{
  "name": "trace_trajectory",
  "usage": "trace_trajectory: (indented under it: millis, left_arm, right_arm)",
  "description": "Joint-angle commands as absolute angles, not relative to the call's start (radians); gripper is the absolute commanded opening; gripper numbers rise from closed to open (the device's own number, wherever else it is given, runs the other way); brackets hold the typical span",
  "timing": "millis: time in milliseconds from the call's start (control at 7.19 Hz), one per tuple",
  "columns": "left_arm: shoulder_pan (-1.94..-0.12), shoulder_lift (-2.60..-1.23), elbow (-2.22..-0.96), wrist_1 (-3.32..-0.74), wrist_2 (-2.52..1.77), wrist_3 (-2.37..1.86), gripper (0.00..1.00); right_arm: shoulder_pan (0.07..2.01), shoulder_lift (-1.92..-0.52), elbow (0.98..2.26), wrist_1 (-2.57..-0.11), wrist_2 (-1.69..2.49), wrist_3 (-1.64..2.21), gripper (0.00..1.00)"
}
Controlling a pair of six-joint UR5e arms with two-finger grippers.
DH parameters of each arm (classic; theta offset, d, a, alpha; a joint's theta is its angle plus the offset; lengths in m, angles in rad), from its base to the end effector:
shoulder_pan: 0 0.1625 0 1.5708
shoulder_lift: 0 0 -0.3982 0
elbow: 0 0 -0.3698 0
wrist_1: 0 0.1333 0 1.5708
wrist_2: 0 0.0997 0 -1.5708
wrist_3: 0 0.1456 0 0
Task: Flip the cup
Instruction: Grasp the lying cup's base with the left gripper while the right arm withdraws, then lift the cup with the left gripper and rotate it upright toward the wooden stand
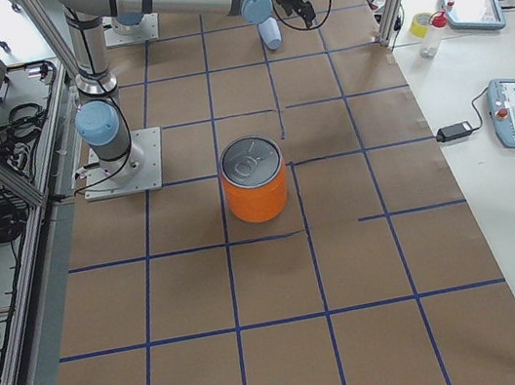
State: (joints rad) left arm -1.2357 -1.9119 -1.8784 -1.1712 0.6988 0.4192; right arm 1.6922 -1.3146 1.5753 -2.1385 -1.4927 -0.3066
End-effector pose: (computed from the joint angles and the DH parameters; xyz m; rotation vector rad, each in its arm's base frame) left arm -0.0663 -0.5540 0.1990 0.0364 -2.2466 0.1238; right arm 0.2159 -0.5752 0.3441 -0.6669 2.9816 -0.4817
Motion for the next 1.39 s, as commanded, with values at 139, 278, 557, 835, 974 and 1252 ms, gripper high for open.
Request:
trace_trajectory:
  millis: [139, 278, 557, 835, 974, 1252]
  left_arm:
    - [-1.319, -2.022, -1.872, -1.148, 0.673, 0.474, 1.00]
    - [-1.336, -2.046, -1.871, -1.117, 0.667, 0.472, 1.00]
    - [-1.365, -2.075, -1.870, -1.080, 0.640, 0.451, 1.00]
    - [-1.377, -2.100, -1.871, -1.025, 0.542, 0.382, 0.80]
    - [-1.385, -2.100, -1.870, -1.023, 0.540, 0.382, 0.46]
    - [-1.385, -2.095, -1.856, -1.022, 0.540, 0.347, 0.00]
  right_arm:
    - [1.675, -1.419, 1.577, -1.823, -1.664, -0.104, 1.00]
    - [1.677, -1.430, 1.577, -1.763, -1.655, -0.024, 1.00]
    - [1.675, -1.419, 1.571, -1.770, -1.649, -0.028, 1.00]
    - [1.657, -1.388, 1.568, -1.812, -1.654, -0.023, 1.00]
    - [1.608, -1.399, 1.565, -1.806, -1.660, -0.021, 1.00]
    - [1.537, -1.419, 1.565, -1.783, -1.664, -0.020, 1.00]
